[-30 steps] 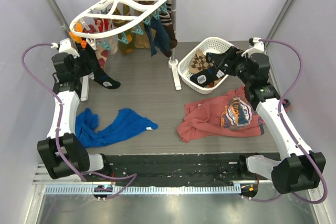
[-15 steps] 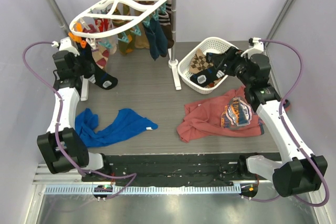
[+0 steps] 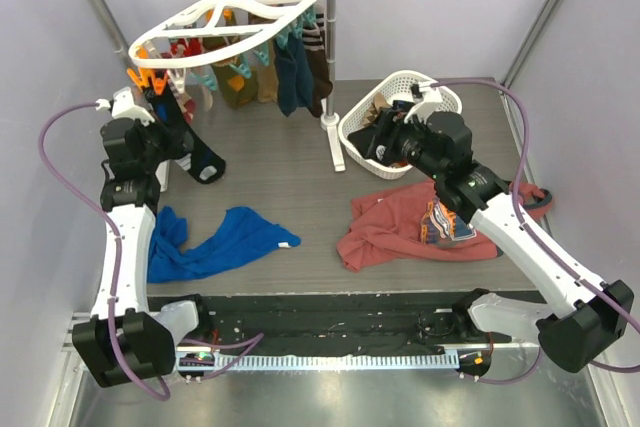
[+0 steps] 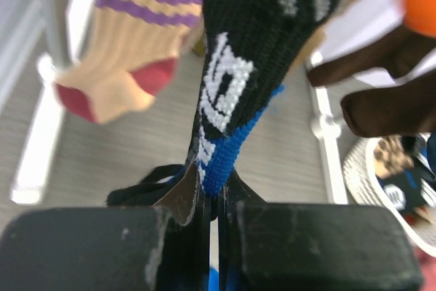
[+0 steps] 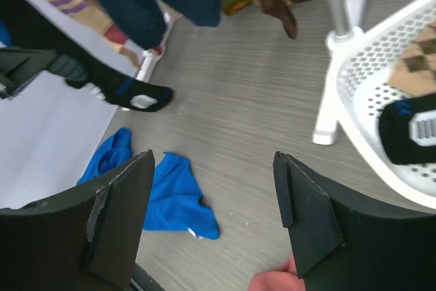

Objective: Remove the socks clipped to the hanger

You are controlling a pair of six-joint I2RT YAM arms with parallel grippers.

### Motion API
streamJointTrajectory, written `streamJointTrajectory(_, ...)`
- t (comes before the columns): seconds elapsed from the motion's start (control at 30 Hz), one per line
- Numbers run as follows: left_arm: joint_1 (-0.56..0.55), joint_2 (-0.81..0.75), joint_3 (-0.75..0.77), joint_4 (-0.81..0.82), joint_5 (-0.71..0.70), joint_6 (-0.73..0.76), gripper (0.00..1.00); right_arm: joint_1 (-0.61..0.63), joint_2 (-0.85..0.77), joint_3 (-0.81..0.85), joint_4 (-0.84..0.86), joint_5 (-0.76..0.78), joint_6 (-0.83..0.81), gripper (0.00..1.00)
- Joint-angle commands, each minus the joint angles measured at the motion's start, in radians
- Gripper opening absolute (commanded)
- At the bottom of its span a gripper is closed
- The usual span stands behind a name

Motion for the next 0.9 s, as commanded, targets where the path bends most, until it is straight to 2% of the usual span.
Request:
streamJointTrajectory(0.0,-0.015,-0.074,-0.054,-0.042,0.069,-0.092,0.02,0.087,-0.018,0.06,0.028,0.083,-0.037,0.78)
streamJointTrajectory(0.27,-0.032,-0.165,-0.058,-0.045,0.198,-0.154,0.04,0.225,-0.005,0.073,0.068,0.098,-0.073,0.78)
streamJointTrajectory(0.47,-0.059,-0.18,-0.019,-0.036,0.325,-0.23,0.05,0.366,0.038,0.073,0.19,0.178,-0.129,0.78)
streamJointTrajectory(0.7,-0.081,-0.223,-0.012,-0.048,0.368,-0.313,0.07,0.569,0.176,0.103,0.349,0.339,-0.32,0.81)
streamJointTrajectory(0.87,-0.096,-0.206,0.004,-0.074,0.387,-0.335,0.08,0.638,0.35,0.163,0.477,0.407,-0.423,0.87)
